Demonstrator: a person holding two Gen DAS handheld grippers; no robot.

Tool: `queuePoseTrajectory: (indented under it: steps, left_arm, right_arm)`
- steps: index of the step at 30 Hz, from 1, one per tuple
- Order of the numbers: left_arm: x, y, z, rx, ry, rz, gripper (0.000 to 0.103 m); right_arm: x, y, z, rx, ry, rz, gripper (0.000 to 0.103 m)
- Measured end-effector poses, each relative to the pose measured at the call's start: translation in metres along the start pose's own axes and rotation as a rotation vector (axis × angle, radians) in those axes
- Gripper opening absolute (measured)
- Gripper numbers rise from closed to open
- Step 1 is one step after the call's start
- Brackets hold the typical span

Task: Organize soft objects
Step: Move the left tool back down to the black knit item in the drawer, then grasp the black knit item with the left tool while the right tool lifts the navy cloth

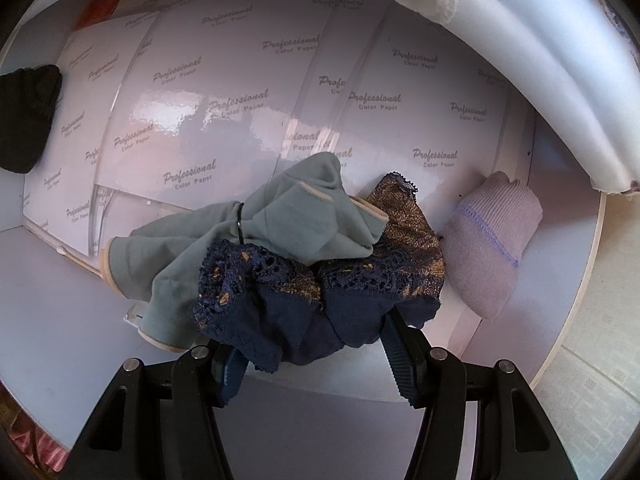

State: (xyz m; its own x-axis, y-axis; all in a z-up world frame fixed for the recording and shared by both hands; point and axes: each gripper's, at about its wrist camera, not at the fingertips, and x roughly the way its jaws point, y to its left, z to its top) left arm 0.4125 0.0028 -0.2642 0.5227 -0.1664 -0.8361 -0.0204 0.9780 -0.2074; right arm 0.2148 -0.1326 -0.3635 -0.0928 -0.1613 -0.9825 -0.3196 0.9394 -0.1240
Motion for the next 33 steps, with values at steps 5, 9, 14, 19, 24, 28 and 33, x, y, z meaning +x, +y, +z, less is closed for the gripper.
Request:
queuePoseTrajectory:
  steps: [5, 9, 14, 19, 24, 28, 33]
  left_arm:
    - [0.002, 0.019, -0.020, -0.033, 0.054, 0.017, 0.058]
    - [0.007, 0.049, -0.037, -0.091, 0.109, 0.049, 0.058]
    - [0.017, 0.090, -0.052, -0.241, 0.176, 0.021, 0.058]
    - [0.031, 0.116, -0.059, -0.345, 0.203, 0.013, 0.058]
    - [0.052, 0.120, -0.065, -0.366, 0.246, 0.026, 0.059]
    - [0.069, 0.115, -0.066, -0.331, 0.270, 0.064, 0.063]
    - [0.087, 0.107, -0.072, -0.261, 0.310, 0.113, 0.066]
  right_arm:
    - [-0.002, 0.000, 0.000, 0.001, -0.005, -0.005, 0.061]
    - [-0.003, 0.001, -0.002, 0.003, -0.007, -0.007, 0.061]
    - [-0.005, 0.002, -0.004, 0.005, -0.009, -0.011, 0.061]
    - [-0.005, 0.002, -0.005, 0.008, -0.009, -0.010, 0.061]
    - [-0.005, 0.002, -0.005, 0.009, -0.008, -0.010, 0.061]
    - [-0.005, 0.002, -0.005, 0.010, -0.008, -0.010, 0.061]
    - [-0.006, 0.002, -0.005, 0.011, -0.007, -0.012, 0.062]
